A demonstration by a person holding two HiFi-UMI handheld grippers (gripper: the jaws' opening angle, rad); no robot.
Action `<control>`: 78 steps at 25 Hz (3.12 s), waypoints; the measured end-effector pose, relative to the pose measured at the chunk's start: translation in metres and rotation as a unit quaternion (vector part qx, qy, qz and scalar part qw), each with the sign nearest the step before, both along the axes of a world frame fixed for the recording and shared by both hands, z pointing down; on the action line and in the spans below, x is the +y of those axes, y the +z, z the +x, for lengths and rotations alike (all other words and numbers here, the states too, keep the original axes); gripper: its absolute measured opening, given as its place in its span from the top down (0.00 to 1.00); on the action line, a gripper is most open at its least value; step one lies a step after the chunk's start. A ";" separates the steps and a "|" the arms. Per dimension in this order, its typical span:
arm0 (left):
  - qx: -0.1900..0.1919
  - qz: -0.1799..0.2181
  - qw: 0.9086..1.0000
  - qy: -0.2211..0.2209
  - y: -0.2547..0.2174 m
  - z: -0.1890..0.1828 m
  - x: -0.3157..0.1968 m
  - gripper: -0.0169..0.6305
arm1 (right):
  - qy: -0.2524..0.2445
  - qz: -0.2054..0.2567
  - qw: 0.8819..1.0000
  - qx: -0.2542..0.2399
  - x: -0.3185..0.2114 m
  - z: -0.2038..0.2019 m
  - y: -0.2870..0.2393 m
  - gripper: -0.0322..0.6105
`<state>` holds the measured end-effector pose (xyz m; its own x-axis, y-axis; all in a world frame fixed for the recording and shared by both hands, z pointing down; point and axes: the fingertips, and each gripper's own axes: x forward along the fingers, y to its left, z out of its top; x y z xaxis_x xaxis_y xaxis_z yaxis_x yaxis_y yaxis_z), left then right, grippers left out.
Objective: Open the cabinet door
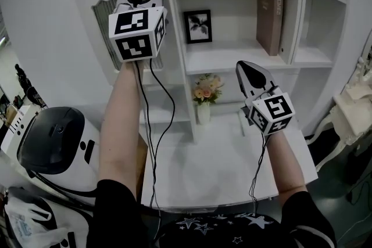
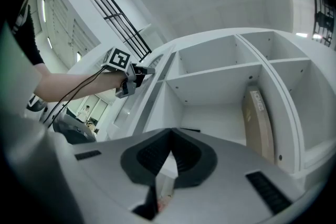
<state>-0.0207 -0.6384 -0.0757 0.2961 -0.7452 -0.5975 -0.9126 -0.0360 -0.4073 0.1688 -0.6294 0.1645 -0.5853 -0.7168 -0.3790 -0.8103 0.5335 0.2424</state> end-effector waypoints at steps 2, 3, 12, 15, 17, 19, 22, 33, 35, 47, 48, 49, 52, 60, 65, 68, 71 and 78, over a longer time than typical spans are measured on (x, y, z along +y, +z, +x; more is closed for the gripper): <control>-0.002 -0.004 1.000 0.014 0.000 -0.001 0.011 0.85 | 0.003 0.002 1.000 0.000 0.011 -0.005 -0.004 0.94; -0.002 -0.005 1.000 0.021 -0.001 -0.001 0.017 0.85 | 0.005 0.002 1.000 -0.001 0.016 -0.007 -0.006 0.94; 0.004 -0.012 0.997 0.081 -0.001 -0.015 0.067 0.85 | 0.025 0.005 1.000 0.006 0.075 -0.032 -0.008 0.94; 0.002 -0.010 0.995 0.096 0.000 -0.022 0.084 0.85 | 0.037 0.007 0.999 0.005 0.092 -0.037 -0.009 0.94; 0.003 -0.010 0.994 0.110 0.000 -0.026 0.094 0.85 | 0.045 0.009 0.999 0.002 0.103 -0.038 -0.011 0.94; 0.004 -0.011 0.992 0.124 0.000 -0.030 0.103 0.85 | 0.051 0.011 0.999 0.002 0.113 -0.041 -0.012 0.94; 0.005 -0.011 0.989 0.144 0.000 -0.040 0.119 0.85 | 0.059 0.013 0.998 0.004 0.126 -0.050 -0.013 0.94; -0.006 0.013 0.979 0.203 0.001 -0.098 0.189 0.84 | 0.068 0.021 0.997 0.004 0.168 -0.098 -0.010 0.94; -0.009 0.020 0.979 0.202 0.001 -0.111 0.199 0.83 | 0.065 0.020 0.998 0.003 0.173 -0.110 -0.008 0.94; 0.012 0.039 0.981 0.190 0.001 -0.202 0.239 0.82 | 0.034 0.012 0.999 0.010 0.190 -0.191 0.004 0.94; 0.009 0.039 0.983 0.182 0.001 -0.209 0.241 0.82 | 0.030 0.013 0.999 0.011 0.193 -0.198 0.004 0.94; 0.006 0.039 0.984 0.172 0.001 -0.215 0.243 0.83 | 0.027 0.013 0.999 0.011 0.196 -0.205 0.004 0.94; 0.008 0.036 0.987 0.157 0.001 -0.235 0.247 0.84 | 0.020 0.016 1.000 0.012 0.204 -0.222 0.003 0.94; 0.030 0.021 0.989 0.146 0.002 -0.271 0.248 0.87 | 0.007 0.016 1.000 0.021 0.226 -0.266 0.006 0.94; 0.050 0.038 0.989 0.137 0.014 -0.276 0.265 0.96 | 0.008 0.014 1.000 0.016 0.249 -0.280 0.008 0.94; 0.055 0.037 0.987 0.146 0.033 -0.281 0.277 0.96 | 0.018 0.008 1.000 0.011 0.264 -0.280 0.012 0.94; 0.057 0.032 0.986 0.153 0.056 -0.283 0.285 0.96 | 0.034 0.001 0.999 0.005 0.278 -0.275 0.016 0.94; 0.045 -0.007 0.987 0.155 0.136 -0.274 0.279 0.96 | 0.060 -0.022 0.998 0.020 0.301 -0.265 0.033 0.94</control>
